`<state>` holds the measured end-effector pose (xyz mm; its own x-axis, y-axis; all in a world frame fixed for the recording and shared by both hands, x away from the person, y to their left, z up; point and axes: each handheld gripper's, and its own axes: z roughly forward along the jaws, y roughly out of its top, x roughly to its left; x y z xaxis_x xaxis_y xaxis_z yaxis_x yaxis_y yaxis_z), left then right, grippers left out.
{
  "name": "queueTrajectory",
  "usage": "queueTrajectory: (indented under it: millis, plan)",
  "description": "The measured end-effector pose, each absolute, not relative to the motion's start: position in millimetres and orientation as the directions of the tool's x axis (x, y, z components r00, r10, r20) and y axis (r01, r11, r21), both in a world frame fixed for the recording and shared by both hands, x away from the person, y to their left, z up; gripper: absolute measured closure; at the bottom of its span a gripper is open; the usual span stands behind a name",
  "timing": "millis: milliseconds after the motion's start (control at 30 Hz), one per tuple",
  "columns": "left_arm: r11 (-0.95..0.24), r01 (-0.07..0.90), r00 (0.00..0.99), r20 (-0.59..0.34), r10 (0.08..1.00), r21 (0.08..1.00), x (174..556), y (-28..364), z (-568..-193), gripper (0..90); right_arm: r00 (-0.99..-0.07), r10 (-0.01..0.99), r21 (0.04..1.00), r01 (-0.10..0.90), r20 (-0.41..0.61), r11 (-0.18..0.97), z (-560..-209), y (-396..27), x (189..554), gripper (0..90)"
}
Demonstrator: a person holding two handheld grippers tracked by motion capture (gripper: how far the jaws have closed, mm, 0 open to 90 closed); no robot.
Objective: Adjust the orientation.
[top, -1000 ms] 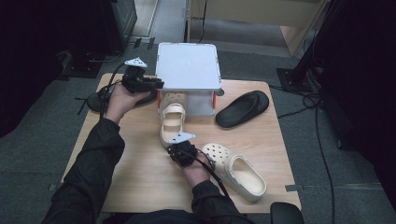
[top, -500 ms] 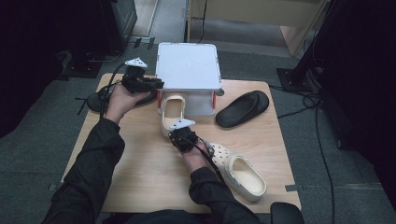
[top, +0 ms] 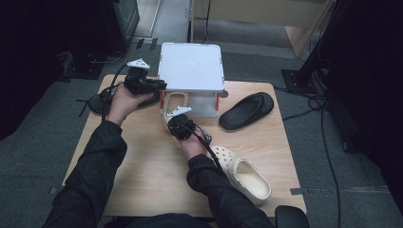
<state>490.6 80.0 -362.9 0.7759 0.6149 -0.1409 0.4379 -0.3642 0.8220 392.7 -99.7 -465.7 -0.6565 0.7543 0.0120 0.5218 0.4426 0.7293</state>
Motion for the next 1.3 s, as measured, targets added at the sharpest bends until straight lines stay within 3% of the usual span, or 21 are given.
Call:
queueTrajectory:
  millis: [333,533,800,1033,1300]
  plan:
    - [-0.365,0.439,0.776,-0.143,0.614,0.821,490.6,79.6,-362.9,76.6,-0.639,0.769,0.703,0.556,0.020,0.444,-482.0,-103.3,383.6,88.9]
    - [-0.365,0.443,0.773,-0.143,0.618,0.819,490.3,79.2,-362.4,76.5,-0.623,0.780,0.699,0.530,-0.063,0.480,-481.0,-99.4,390.0,89.1]
    - [-0.363,0.444,0.774,-0.146,0.617,0.819,490.3,79.2,-362.7,76.5,-0.615,0.789,0.704,0.560,-0.001,0.437,-481.6,-105.4,414.7,87.8]
    - [-0.359,0.443,0.771,-0.145,0.620,0.821,489.9,79.4,-363.0,76.4,-0.622,0.782,0.716,0.564,0.040,0.412,-483.1,-102.0,434.1,81.0]
    - [-0.352,0.448,0.766,-0.151,0.625,0.822,488.9,78.6,-362.5,71.6,-0.650,0.749,0.733,0.571,0.129,0.369,-464.7,-112.9,418.5,76.7]
